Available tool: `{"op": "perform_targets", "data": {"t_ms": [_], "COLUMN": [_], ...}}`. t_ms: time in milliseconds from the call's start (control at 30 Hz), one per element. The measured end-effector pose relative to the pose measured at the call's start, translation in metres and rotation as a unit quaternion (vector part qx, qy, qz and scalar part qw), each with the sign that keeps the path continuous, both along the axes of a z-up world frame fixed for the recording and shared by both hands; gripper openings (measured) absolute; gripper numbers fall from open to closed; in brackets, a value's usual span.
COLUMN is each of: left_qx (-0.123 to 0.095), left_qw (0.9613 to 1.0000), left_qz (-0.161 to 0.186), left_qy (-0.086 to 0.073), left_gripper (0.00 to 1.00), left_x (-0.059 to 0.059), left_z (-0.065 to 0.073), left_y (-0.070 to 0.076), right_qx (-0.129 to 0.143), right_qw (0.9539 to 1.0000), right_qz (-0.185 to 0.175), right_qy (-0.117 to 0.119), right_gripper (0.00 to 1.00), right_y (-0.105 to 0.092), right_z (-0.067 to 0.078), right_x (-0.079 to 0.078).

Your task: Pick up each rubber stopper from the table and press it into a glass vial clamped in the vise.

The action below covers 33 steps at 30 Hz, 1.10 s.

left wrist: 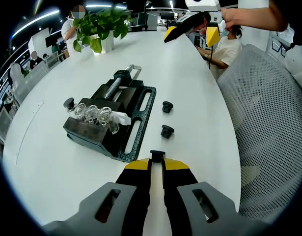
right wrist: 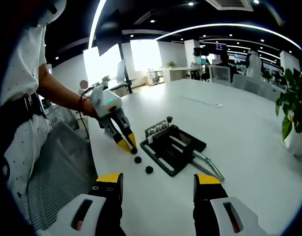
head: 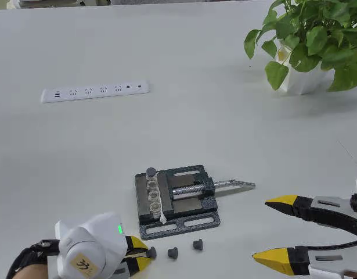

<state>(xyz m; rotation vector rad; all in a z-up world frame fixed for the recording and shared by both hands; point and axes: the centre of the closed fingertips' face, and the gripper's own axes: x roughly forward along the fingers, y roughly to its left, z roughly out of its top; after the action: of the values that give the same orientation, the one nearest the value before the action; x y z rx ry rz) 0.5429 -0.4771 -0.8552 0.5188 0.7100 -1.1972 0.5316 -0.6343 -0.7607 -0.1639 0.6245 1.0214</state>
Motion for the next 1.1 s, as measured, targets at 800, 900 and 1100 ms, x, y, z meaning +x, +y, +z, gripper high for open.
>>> {"op": "perform_targets", "data": {"t_ms": [800,900,1100], "left_qx": [0.000,-0.003,-0.017], "left_qw": [0.9999,0.9999,0.9997], "left_qz": [-0.010,-0.010,-0.010], "left_qy": [-0.010,-0.010,-0.011], "left_gripper": [0.04,0.04,0.04], "left_x": [0.000,0.000,-0.002], "left_z": [0.003,0.006,0.020], "left_y": [-0.002,-0.001,-0.003], "right_qx": [-0.003,-0.003,0.004], "right_qw": [0.9999,0.9998,0.9996], "right_qz": [0.013,0.017,0.027], "right_qy": [0.005,0.005,-0.003], "right_gripper": [0.55,0.55,0.58], "right_y": [0.008,0.011,0.022], "right_z": [-0.003,-0.002,0.005], "right_x": [-0.002,-0.002,-0.001]}}
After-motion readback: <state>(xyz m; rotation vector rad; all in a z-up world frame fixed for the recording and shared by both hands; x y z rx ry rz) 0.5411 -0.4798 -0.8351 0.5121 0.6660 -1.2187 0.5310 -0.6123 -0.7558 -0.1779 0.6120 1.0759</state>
